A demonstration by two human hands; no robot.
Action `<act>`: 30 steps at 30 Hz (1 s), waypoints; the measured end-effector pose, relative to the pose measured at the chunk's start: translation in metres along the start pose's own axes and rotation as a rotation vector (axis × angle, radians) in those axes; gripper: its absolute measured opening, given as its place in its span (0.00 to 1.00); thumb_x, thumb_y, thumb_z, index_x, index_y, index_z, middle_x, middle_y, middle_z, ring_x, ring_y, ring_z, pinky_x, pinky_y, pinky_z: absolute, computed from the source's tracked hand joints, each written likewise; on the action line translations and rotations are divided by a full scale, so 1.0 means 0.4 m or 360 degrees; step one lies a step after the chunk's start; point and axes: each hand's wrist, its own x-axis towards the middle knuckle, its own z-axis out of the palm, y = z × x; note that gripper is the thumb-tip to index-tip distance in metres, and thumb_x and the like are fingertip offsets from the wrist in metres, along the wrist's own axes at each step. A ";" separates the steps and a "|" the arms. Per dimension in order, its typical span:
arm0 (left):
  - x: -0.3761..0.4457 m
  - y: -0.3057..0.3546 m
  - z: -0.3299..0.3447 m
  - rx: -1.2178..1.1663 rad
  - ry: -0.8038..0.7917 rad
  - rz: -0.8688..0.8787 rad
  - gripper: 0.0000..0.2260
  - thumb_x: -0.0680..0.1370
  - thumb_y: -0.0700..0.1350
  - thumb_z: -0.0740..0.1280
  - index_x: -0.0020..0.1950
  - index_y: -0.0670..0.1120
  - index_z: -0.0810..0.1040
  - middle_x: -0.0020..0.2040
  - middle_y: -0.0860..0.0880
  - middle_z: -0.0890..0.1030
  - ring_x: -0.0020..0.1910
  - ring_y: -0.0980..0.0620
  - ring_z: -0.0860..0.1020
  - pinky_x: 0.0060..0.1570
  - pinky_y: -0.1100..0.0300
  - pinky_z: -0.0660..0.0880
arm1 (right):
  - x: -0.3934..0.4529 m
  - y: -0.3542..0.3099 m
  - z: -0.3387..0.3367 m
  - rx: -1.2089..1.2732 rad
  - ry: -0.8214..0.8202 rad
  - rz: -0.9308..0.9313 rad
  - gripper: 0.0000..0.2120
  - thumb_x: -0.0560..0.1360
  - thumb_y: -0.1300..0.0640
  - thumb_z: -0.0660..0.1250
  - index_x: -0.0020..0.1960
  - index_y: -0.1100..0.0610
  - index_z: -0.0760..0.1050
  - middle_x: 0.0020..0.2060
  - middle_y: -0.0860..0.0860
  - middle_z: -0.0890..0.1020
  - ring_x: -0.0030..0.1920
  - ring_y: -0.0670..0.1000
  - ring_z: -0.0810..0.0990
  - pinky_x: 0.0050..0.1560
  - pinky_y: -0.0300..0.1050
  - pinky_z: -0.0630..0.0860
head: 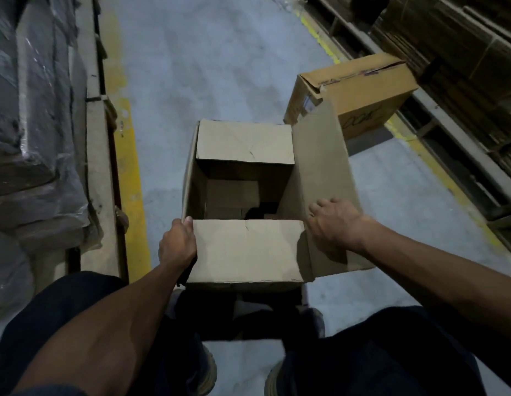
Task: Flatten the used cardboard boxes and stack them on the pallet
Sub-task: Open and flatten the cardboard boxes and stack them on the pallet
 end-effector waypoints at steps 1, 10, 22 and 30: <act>0.001 0.000 0.000 -0.0006 -0.0002 0.0000 0.23 0.86 0.55 0.48 0.60 0.38 0.72 0.55 0.34 0.79 0.55 0.32 0.77 0.49 0.47 0.70 | 0.007 -0.005 0.018 0.0088 0.0037 0.0085 0.20 0.80 0.46 0.61 0.67 0.56 0.72 0.60 0.57 0.74 0.56 0.56 0.74 0.58 0.53 0.74; 0.008 -0.002 0.008 -0.0023 0.0006 0.0004 0.23 0.86 0.55 0.48 0.60 0.39 0.72 0.55 0.36 0.79 0.54 0.35 0.77 0.50 0.46 0.72 | 0.083 -0.089 0.096 0.1773 0.0122 0.0885 0.26 0.83 0.41 0.54 0.73 0.57 0.60 0.69 0.60 0.65 0.67 0.60 0.67 0.66 0.59 0.70; 0.073 0.031 0.010 -0.0122 -0.0024 0.0052 0.22 0.86 0.55 0.50 0.58 0.38 0.73 0.57 0.35 0.78 0.57 0.34 0.75 0.49 0.50 0.65 | 0.170 -0.064 0.079 0.1939 0.0111 0.1404 0.14 0.85 0.56 0.57 0.64 0.63 0.75 0.56 0.60 0.78 0.53 0.61 0.77 0.46 0.48 0.69; 0.175 0.096 0.017 -0.0032 0.0015 0.0046 0.19 0.86 0.54 0.50 0.62 0.41 0.70 0.59 0.37 0.78 0.58 0.35 0.76 0.53 0.45 0.71 | 0.273 -0.007 0.071 0.1992 0.0248 0.1549 0.16 0.85 0.53 0.57 0.65 0.62 0.74 0.60 0.61 0.79 0.59 0.63 0.77 0.49 0.50 0.70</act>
